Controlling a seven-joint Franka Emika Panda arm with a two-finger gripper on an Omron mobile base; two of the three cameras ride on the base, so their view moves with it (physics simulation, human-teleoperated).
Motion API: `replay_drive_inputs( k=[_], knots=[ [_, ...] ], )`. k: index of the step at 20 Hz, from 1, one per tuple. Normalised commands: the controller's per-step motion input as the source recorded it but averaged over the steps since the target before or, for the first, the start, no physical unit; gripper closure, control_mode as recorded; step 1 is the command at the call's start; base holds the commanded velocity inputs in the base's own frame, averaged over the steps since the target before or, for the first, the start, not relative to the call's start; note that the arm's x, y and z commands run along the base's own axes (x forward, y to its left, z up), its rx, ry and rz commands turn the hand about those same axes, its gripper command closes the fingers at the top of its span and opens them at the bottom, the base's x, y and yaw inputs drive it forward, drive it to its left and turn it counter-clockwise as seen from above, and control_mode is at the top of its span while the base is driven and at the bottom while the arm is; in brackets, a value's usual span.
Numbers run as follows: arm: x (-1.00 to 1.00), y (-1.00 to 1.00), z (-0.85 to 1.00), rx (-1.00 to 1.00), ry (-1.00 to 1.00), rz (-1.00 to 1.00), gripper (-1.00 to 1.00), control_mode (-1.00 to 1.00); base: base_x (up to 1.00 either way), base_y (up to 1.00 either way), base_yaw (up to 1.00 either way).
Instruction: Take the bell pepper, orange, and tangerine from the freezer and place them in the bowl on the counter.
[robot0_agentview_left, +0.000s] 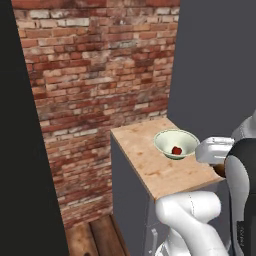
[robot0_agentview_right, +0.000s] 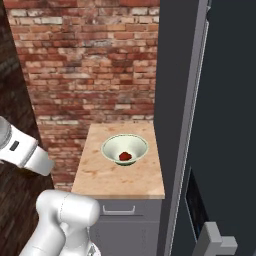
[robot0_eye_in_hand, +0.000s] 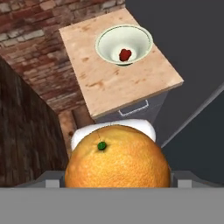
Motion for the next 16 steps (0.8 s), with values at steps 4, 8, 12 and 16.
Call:
replay_drive_inputs(
  k=[4,8,12,16],
  knots=[
    [0.77,0.00,0.00,0.00,0.18,-0.14,1.00,-1.00,0.00,0.00,0.00],
    [0.54,-0.06,-0.01,0.00,0.09,-0.04,1.00,-1.00,0.00,0.00,0.00],
    [0.50,-0.11,-0.13,0.00,0.06,0.00,1.00,-1.00,0.00,0.00,0.00],
    [0.64,-0.16,-0.24,0.00,0.04,0.00,1.00,-1.00,0.00,0.00,0.00]
  ],
)
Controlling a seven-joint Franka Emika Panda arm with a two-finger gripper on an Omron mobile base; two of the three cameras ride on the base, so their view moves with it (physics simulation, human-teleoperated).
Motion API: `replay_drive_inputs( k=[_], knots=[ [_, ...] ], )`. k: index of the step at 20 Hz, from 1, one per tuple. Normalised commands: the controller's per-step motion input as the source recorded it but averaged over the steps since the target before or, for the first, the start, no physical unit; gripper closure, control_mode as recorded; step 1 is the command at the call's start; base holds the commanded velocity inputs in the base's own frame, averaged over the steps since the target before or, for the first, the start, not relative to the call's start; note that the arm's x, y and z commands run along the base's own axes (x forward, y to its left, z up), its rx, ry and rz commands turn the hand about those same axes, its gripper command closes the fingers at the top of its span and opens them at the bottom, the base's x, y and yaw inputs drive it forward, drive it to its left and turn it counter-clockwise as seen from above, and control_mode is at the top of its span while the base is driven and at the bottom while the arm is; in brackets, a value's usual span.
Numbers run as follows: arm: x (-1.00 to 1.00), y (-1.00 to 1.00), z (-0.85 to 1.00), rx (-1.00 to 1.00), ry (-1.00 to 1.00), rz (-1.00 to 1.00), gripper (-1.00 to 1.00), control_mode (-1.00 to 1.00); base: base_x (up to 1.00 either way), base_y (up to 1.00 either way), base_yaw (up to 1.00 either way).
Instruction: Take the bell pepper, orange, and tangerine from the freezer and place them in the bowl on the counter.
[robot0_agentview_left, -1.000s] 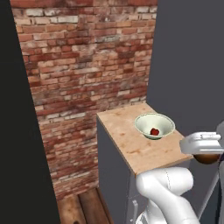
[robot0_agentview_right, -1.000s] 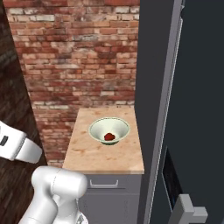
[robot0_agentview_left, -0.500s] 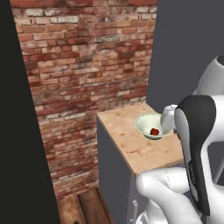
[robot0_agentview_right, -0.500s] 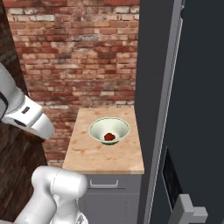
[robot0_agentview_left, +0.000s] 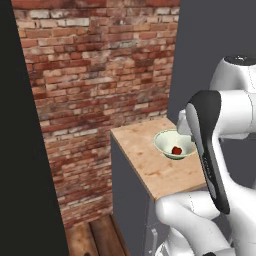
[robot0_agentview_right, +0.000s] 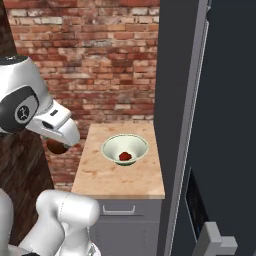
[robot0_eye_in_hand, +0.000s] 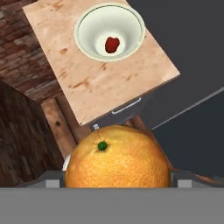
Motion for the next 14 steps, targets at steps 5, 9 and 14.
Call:
replay_drive_inputs(
  k=[5,9,14],
  knots=[
    [0.78,-0.21,-0.33,0.00,0.03,0.00,1.00,-1.00,0.00,0.00,0.00],
    [0.88,-0.26,-0.49,0.00,0.02,0.00,1.00,-1.00,0.00,0.00,0.00],
    [0.99,-0.20,-0.58,0.00,0.03,0.00,1.00,-1.00,0.00,0.00,0.00]
  ],
)
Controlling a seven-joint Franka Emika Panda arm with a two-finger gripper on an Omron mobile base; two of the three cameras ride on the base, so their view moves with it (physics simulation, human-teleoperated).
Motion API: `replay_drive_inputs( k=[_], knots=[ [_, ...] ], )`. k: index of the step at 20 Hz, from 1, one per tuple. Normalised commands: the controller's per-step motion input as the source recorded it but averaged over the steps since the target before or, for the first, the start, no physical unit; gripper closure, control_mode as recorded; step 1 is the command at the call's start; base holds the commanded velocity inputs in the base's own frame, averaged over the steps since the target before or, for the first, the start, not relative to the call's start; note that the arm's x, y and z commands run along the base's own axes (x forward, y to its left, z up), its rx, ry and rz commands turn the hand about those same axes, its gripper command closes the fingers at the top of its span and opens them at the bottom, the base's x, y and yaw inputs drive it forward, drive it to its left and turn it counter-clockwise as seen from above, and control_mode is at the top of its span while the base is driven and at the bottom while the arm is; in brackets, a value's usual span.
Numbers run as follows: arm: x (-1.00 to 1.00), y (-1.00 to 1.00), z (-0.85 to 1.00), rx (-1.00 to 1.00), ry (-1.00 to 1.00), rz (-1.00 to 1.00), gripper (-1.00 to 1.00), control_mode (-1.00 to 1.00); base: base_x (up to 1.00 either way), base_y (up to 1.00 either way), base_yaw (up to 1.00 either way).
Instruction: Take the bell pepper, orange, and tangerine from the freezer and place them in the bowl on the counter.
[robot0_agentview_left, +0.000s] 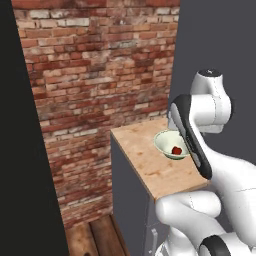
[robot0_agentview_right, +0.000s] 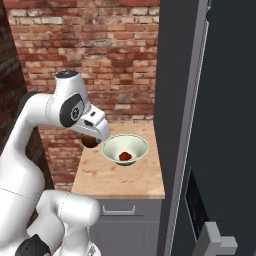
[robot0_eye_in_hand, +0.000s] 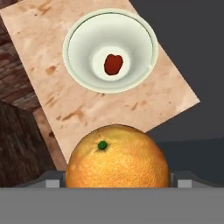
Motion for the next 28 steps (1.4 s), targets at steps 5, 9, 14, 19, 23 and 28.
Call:
replay_drive_inputs(
  k=[5,9,14,19,23,28],
  knots=[
    [1.00,-0.18,-0.53,0.00,0.05,0.00,1.00,-1.00,0.00,0.00,0.00],
    [0.99,-0.20,-0.49,0.00,0.08,0.00,1.00,-1.00,0.00,0.00,0.00],
    [0.82,-0.25,-0.43,0.00,0.08,0.00,1.00,-1.00,0.00,0.00,0.00],
    [0.66,-0.12,-0.48,0.00,0.05,0.00,1.00,-1.00,0.00,0.00,0.00],
    [0.59,-0.15,-0.47,0.00,0.01,0.00,1.00,-1.00,0.00,0.00,0.00],
    [0.11,-0.02,-0.33,0.00,0.00,0.00,1.00,-1.00,0.00,0.00,0.00]
  ],
)
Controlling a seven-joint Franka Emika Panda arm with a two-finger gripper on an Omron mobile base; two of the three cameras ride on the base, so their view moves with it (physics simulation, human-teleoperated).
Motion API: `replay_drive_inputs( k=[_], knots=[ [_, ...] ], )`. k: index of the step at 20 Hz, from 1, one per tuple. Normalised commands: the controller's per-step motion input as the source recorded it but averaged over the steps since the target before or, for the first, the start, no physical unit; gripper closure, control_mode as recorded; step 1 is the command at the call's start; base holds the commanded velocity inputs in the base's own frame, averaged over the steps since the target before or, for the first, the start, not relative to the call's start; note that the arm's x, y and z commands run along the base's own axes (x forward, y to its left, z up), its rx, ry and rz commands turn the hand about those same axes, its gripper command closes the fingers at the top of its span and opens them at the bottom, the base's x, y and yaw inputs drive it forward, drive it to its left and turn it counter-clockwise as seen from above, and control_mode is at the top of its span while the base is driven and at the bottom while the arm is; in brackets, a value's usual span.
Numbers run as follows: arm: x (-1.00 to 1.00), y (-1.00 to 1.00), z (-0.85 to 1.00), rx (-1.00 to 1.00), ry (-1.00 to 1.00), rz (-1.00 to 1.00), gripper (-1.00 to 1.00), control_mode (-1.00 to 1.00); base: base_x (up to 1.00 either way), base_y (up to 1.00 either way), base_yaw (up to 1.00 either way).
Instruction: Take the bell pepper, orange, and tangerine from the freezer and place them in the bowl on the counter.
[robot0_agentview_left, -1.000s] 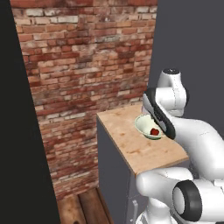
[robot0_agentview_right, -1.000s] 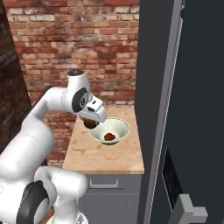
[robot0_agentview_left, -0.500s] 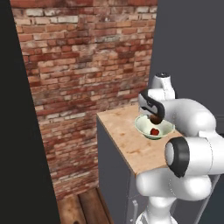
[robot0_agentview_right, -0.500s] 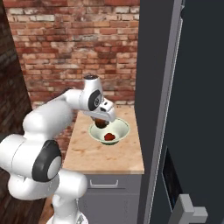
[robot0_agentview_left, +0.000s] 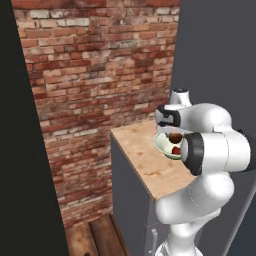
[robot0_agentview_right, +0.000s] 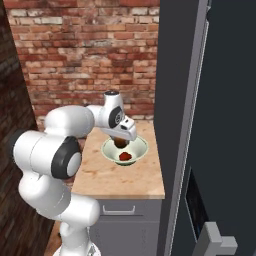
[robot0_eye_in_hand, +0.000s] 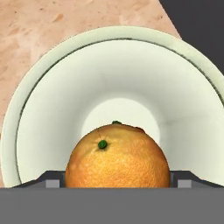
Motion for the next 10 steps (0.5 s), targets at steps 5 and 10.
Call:
replay_drive_inputs(
  k=[5,10],
  knots=[
    [0.00,0.00,-0.30,0.00,0.00,0.00,1.00,-1.00,0.00,0.00,0.00],
    [0.00,0.00,-0.23,0.00,0.00,0.00,1.00,-1.00,0.00,0.00,0.00]
  ],
)
